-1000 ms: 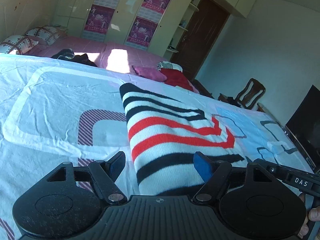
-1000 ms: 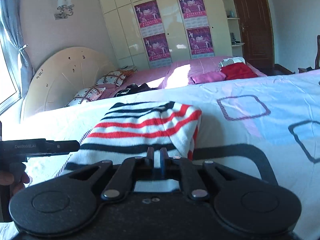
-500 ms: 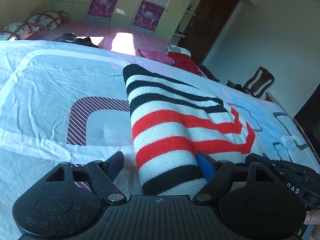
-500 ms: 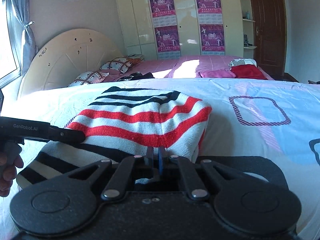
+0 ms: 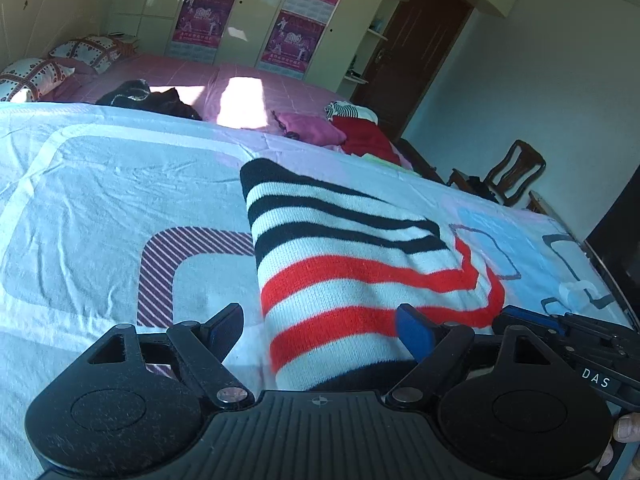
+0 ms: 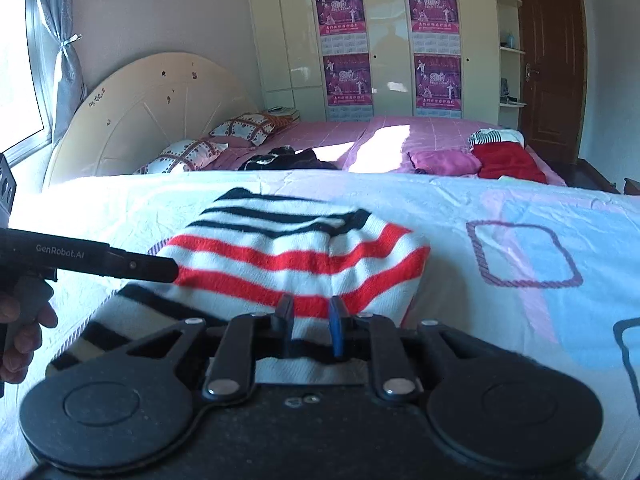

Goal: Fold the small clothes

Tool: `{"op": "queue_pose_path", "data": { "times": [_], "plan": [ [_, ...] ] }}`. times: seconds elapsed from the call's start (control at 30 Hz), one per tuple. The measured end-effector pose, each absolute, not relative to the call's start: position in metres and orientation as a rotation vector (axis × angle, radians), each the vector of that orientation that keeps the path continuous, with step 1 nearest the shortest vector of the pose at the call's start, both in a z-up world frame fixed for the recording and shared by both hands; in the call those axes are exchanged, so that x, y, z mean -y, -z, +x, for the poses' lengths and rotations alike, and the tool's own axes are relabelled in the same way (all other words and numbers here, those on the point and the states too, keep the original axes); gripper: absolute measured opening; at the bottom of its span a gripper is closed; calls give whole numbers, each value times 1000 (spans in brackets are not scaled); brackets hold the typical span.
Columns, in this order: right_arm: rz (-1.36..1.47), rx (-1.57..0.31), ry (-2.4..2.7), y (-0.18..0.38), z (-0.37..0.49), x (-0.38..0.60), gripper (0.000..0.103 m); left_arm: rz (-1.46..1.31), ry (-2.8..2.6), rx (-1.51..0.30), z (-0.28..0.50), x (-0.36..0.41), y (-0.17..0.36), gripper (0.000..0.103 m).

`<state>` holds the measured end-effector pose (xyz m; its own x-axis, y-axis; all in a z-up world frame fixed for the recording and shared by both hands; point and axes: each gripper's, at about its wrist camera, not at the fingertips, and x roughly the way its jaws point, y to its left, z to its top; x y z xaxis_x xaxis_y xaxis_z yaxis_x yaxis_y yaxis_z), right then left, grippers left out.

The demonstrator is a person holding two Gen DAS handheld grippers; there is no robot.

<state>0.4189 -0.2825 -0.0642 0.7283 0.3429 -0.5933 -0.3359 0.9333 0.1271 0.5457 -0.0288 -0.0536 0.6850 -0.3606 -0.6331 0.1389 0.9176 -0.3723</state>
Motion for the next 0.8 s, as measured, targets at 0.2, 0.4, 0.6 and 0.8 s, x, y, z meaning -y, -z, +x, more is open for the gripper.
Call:
{"op": "queue_pose_path", "data": {
  "times": [0.2,0.4,0.6,0.8],
  "plan": [
    [29,-656,-326,58,479,284,21,-357,295,-820,601,26,57,83],
    [-89,-775,-315,84,511,262,28,-204,301,-895,630,54,79,89],
    [5,-731,-312,60,475,296,64,-191,328,-879,599,46,54,90],
    [374,-902,-374,80,427,362,46,-368,441,-935,535,19,69,89]
  ]
}}
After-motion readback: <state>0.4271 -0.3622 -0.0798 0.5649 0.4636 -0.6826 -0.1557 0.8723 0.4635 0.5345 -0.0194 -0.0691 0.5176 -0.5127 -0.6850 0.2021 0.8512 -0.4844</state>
